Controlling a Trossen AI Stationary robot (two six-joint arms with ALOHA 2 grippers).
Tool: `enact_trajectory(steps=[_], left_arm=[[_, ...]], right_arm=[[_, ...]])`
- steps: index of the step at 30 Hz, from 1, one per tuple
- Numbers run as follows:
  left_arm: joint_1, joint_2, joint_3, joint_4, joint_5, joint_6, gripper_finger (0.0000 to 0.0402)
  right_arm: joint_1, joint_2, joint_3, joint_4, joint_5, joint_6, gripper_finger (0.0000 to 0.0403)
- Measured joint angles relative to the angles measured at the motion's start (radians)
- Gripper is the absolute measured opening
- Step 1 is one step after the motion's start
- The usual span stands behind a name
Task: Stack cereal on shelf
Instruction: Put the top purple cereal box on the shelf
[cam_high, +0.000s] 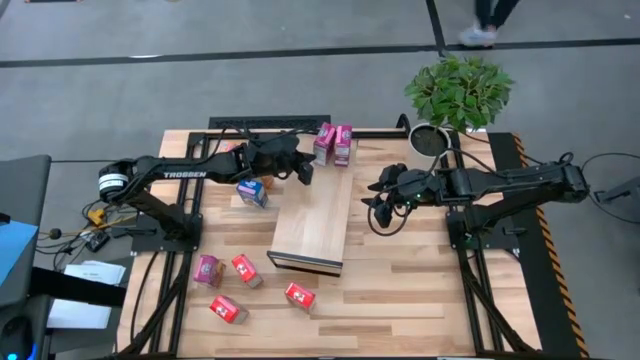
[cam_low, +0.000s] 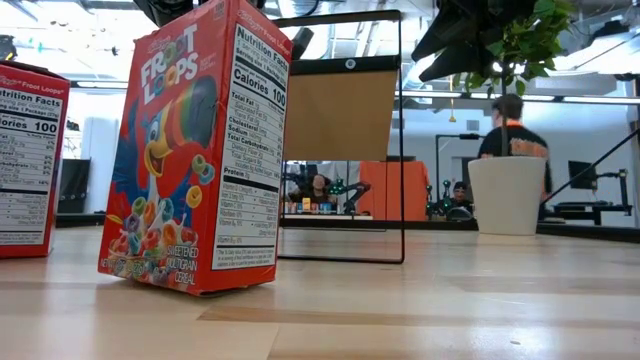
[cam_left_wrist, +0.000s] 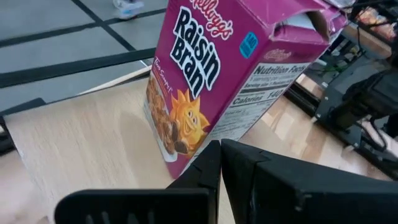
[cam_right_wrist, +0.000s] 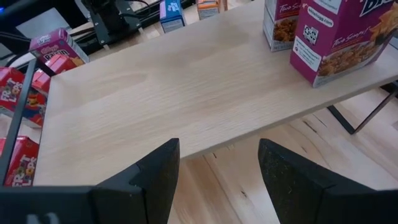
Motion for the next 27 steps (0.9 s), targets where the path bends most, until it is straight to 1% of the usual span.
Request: enact_trajectory(steps=[2, 7, 11, 18, 20, 22, 27], left_arm=[[-0.001, -0.015, 0.0, -0.02, -0.01, 0.009, 0.0], [-0.001, -0.048, 0.006, -0.103, -0.098, 0.019, 0.0], [-0.001, -0.042, 0.006, -0.078, -0.166, 0.019, 0.0], [-0.001, -0.018, 0.007, -0.039, -0.153, 0.013, 0.0], [-0.001, -0.012, 0.005, -0.04, -0.128, 0.003, 0.0], [-0.001, -0.001, 0.007, -0.004, -0.115, -0.005, 0.0], [-0.001, 0.004, 0.006, -0.014, -0.1, -0.012, 0.0]], right_arm=[[0.0, 0.0, 0.0, 0.0, 0.0, 0.001, 0.0245], [0.0, 0.0, 0.0, 0.001, 0.0, 0.001, 0.0245], [0.0, 0.0, 0.0, 0.007, 0.0, 0.001, 0.0245], [0.0, 0.0, 0.0, 0.006, 0.0, 0.003, 0.0245], [0.0, 0.0, 0.0, 0.006, 0.0, 0.003, 0.0245], [0.0, 0.0, 0.0, 0.006, 0.0, 0.003, 0.0245], [0.0, 0.0, 0.0, 0.007, 0.0, 0.002, 0.0245]])
